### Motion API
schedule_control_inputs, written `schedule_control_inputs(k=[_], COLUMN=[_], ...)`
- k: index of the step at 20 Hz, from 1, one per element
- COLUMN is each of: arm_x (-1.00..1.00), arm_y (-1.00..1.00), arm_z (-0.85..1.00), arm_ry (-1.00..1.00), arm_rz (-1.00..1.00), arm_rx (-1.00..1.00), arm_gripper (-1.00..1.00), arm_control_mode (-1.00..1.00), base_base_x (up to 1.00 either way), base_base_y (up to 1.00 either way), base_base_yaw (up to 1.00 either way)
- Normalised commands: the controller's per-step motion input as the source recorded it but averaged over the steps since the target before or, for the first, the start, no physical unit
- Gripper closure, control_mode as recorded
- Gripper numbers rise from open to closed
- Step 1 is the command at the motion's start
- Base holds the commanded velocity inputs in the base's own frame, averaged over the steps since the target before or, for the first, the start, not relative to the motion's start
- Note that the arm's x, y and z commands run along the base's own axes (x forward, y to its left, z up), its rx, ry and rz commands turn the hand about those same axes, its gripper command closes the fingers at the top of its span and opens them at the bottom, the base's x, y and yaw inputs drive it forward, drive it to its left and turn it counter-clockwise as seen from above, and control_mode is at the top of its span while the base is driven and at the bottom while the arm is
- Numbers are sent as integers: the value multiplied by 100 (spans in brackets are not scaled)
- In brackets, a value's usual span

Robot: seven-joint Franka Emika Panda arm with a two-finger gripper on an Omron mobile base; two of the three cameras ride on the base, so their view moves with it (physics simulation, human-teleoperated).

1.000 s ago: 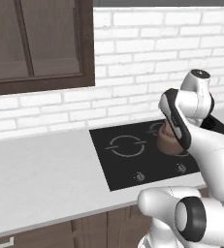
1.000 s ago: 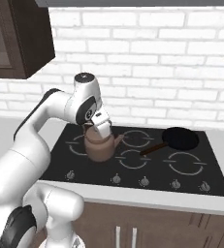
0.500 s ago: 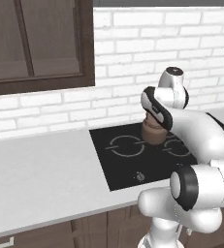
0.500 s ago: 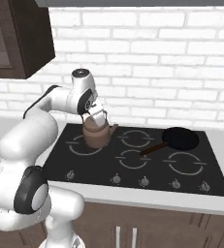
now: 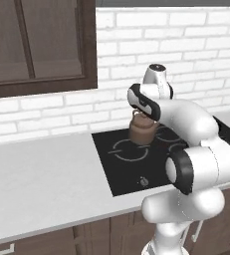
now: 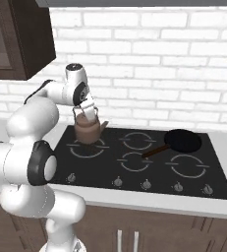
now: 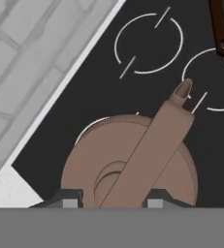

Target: Pick the kettle from the counter and place it on a stove burner. Then turn the burner on.

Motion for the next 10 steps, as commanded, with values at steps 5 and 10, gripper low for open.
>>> schedule_control_inputs(k=[5,10], arm_x=[10,35], arm_y=[10,43], arm_z=[-55,-44], arm_ry=[1,0], arm_rz=[0,0], arm_rx=[3,8], arm_gripper=[100,100], arm_control_mode=[-100,-100], base_base_x=[0,0], base_base_y=[0,0], base_base_yaw=[0,0])
